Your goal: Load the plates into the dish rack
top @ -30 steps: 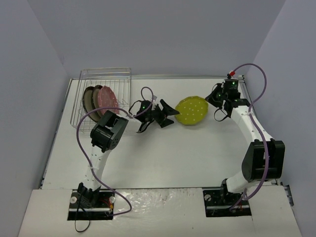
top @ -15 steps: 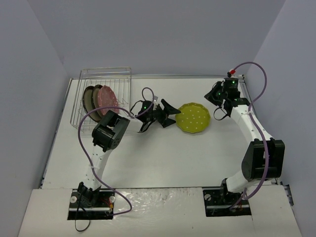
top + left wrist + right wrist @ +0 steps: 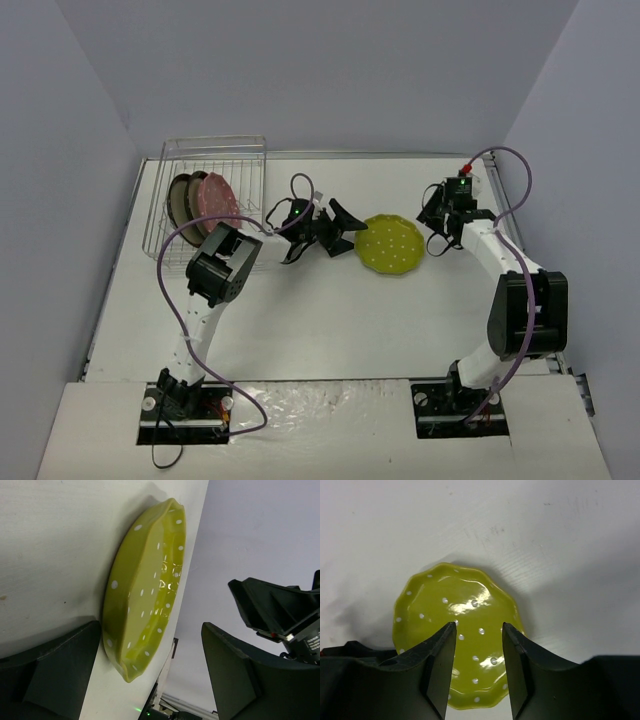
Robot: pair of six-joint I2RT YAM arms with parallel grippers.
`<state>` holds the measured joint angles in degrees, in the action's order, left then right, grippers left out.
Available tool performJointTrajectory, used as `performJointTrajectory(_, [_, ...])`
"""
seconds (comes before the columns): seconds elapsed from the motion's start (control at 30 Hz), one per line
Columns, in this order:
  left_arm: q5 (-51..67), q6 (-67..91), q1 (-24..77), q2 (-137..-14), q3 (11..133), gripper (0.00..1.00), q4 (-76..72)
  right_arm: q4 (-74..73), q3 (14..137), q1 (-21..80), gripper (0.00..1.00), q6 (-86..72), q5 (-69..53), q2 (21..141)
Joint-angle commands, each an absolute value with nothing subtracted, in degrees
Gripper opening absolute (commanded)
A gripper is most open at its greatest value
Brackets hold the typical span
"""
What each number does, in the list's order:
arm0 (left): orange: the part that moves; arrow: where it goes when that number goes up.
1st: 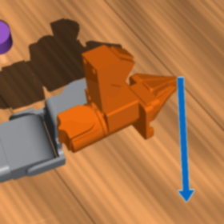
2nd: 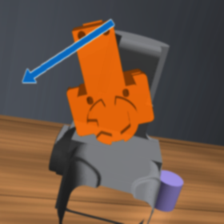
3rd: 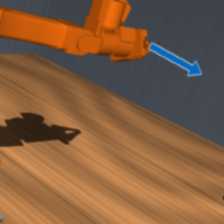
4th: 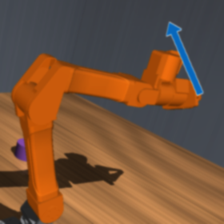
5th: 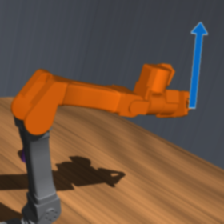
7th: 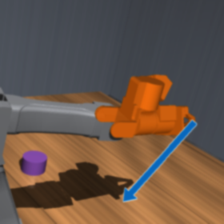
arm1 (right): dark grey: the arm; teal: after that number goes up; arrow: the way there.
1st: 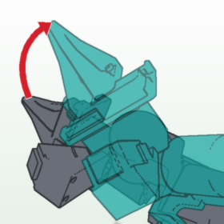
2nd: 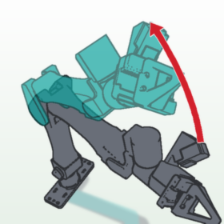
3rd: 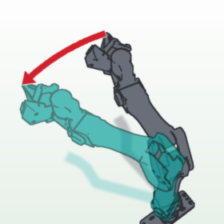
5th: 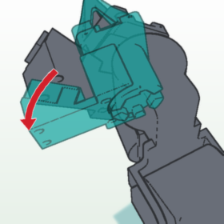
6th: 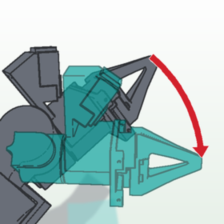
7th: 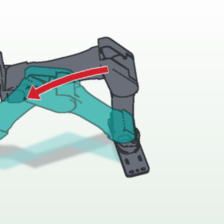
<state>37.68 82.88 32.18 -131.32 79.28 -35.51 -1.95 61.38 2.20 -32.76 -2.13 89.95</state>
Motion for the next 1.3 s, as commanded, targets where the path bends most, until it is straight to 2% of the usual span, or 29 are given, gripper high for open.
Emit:
performJointTrajectory(0.0, [38.86, 79.93, 32.19, -126.74, 82.71, 0.78, -33.5, -1.97, 58.62, 1.37, 0.39, -31.58, 2.47, 88.39])
performJointTrajectory(0.3, [40.35, 78.13, 31.99, -126.39, 84.55, 0.78, -30.15, -3.77, 52.73, -1.24, 0.39, -29.96, 4.63, 84.03])
performJointTrajectory(0.73, [40.75, 77.25, 31.8, -124.71, 83.51, 0.78, -29.43, 2.57, 47.75, -1.85, 0.39, -30.69, -1.93, 86.25])
performJointTrajectory(1.0, [39.91, 74.88, 30.95, -122.19, 81.24, 0.78, -27.07, 4.83, 46.31, -1.76, 0.47, -30.86, -3.29, 86.61])
performJointTrajectory(1.27, [39.71, 74.37, 30.85, -121.02, 80.98, 0.78, -26.03, 8.46, 44.95, -1.58, 0.45, -31.48, -5.78, 88.4])
